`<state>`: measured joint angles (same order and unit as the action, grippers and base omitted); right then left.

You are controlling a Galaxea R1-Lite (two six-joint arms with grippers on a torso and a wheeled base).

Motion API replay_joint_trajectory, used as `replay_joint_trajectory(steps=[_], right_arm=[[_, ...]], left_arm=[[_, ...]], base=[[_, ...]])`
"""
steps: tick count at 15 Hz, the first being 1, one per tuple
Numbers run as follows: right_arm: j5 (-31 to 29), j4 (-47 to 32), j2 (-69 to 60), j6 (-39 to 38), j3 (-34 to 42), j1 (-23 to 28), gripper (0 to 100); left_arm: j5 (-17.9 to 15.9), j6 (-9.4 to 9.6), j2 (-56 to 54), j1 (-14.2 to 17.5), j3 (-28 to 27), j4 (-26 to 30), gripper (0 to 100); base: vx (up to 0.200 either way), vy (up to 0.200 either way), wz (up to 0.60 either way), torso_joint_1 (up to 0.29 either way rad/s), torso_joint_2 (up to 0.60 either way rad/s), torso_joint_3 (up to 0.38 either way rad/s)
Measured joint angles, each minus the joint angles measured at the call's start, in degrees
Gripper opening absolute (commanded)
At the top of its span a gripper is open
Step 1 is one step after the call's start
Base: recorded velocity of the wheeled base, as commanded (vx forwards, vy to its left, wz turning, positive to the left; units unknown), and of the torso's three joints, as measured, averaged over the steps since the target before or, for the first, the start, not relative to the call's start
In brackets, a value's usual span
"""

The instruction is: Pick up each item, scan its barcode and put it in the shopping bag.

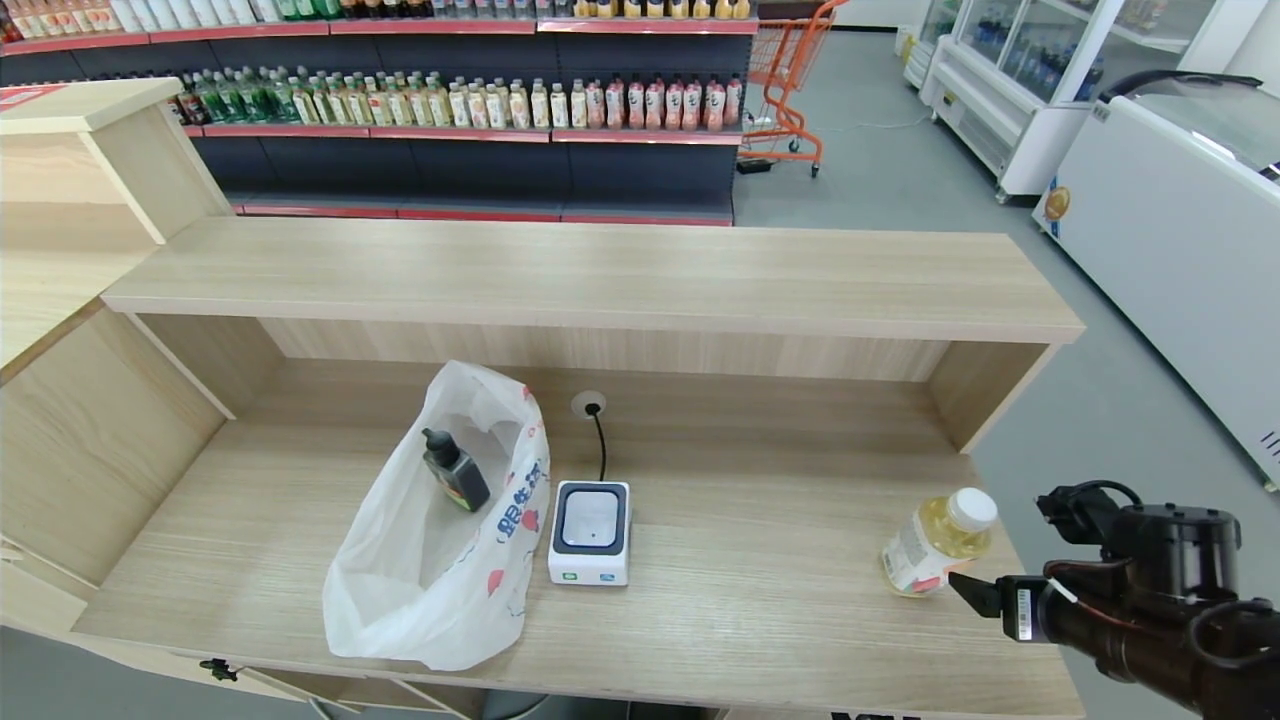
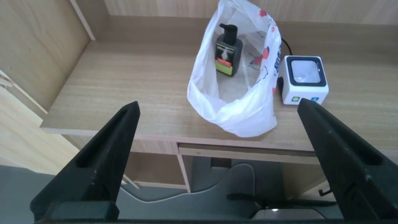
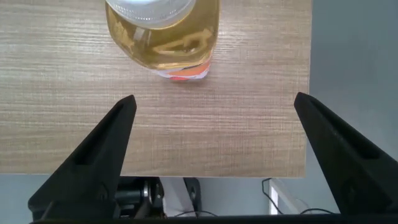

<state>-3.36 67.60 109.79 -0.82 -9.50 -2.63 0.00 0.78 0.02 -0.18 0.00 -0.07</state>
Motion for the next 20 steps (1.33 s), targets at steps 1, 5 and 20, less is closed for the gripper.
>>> replay_joint_trajectory(steps=[1,5,20], right_arm=[[0.8,2.6,1.4,0.6,-0.3,0.0,100],[5.2,11.1,6.8,2.2,-1.4,-0.8,100],[5.7,22.3,21.8,0.7,-9.9,-4.3,100]], left_arm=[[0.0,0.00,0.0,0.0,0.0,0.0,100],[0.0,0.00,0.0,0.0,0.0,0.0,100],[0.0,0.00,0.0,0.0,0.0,0.0,100]], base=[[0.000,0.000,0.00,0.000,0.00,0.000],[0.000,0.000,0.00,0.000,0.00,0.000],[0.000,0.000,0.00,0.000,0.00,0.000]])
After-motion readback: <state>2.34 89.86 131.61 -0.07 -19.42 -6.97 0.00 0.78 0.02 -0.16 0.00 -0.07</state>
